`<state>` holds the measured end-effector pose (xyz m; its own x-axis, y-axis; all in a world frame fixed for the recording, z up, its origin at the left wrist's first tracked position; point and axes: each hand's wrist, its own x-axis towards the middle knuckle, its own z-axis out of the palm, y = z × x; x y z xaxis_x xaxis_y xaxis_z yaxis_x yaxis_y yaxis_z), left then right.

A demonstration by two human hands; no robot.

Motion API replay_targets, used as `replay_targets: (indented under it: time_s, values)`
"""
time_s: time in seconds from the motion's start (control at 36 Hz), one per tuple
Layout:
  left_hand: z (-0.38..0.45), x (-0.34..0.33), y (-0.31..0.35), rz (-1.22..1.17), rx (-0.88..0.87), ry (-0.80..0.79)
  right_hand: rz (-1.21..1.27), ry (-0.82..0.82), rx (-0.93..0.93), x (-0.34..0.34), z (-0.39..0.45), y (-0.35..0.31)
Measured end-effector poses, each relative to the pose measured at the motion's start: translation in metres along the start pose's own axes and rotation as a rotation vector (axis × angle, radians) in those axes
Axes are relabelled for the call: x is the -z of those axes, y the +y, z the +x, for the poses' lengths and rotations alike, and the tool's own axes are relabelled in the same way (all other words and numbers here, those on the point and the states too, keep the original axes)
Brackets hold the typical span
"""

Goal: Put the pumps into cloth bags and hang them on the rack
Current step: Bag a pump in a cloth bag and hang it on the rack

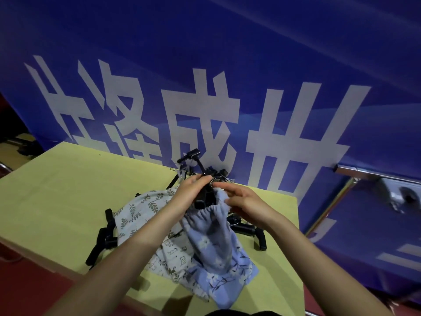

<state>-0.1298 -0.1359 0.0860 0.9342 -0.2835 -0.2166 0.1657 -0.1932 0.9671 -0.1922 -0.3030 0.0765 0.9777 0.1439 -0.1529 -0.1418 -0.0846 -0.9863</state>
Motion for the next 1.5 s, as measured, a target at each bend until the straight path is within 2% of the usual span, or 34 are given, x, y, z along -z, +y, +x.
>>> replay_targets:
  time_s: [0.14,0.22,0.31,0.39,0.56,0.67,0.83,1.03,1.36,1.5]
  values:
    - [0.002,0.012,-0.005,0.078,0.044,-0.076,0.066,-0.076,0.056,0.007,-0.007,-0.007]
    - [-0.002,0.015,-0.003,0.168,0.093,-0.132,0.063,-0.031,0.055,0.009,-0.01,-0.01]
    - [-0.005,0.016,-0.002,0.224,0.183,-0.262,0.071,0.027,0.074,0.012,-0.01,-0.01]
    - [-0.005,0.013,-0.005,0.238,0.185,-0.311,0.069,0.112,0.07,0.013,-0.009,-0.008]
    - [-0.001,-0.003,-0.015,0.059,0.175,-0.186,0.053,0.248,0.006,0.012,-0.013,0.0]
    - [0.001,-0.007,-0.02,0.014,0.186,-0.177,0.106,0.33,-0.029,0.014,-0.016,0.006]
    - [0.004,-0.008,-0.022,-0.011,0.189,-0.143,-0.041,0.441,-0.065,0.016,-0.028,0.01]
    - [0.001,-0.02,-0.018,-0.02,0.179,-0.105,-0.428,0.446,-0.139,0.012,-0.019,0.0]
    - [0.002,-0.018,-0.013,-0.065,0.162,-0.032,-0.352,0.266,-0.249,0.018,-0.029,0.011]
    - [-0.001,-0.027,-0.012,-0.059,0.172,-0.03,-0.523,0.36,-0.21,0.022,-0.034,0.019]
